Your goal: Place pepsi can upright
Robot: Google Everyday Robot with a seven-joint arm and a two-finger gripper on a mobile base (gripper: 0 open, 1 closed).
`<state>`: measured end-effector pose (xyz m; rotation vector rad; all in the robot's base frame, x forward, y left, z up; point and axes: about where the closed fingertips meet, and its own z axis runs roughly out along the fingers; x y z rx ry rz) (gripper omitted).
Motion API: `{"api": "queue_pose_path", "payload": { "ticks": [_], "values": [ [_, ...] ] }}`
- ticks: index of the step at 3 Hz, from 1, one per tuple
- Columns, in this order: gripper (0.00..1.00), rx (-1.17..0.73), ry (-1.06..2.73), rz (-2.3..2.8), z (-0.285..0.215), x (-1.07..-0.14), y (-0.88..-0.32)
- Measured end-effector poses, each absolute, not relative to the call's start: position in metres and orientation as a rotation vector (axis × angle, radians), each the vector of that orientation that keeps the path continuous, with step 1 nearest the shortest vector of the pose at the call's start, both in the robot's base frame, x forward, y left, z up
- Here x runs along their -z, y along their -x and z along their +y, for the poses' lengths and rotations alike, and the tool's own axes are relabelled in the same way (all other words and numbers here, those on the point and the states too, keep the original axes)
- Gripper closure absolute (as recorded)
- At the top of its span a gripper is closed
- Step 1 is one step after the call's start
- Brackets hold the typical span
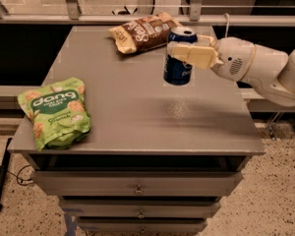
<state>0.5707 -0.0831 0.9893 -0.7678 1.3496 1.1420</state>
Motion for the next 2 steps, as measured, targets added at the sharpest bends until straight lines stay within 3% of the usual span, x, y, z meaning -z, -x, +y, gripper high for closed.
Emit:
{"api": "queue_pose_path", "payload": {
  "ticks": [2],
  "values": [
    [1.0,-1.103,0.803,1.308,-0.073,-0.956,-0.559]
  ]
}}
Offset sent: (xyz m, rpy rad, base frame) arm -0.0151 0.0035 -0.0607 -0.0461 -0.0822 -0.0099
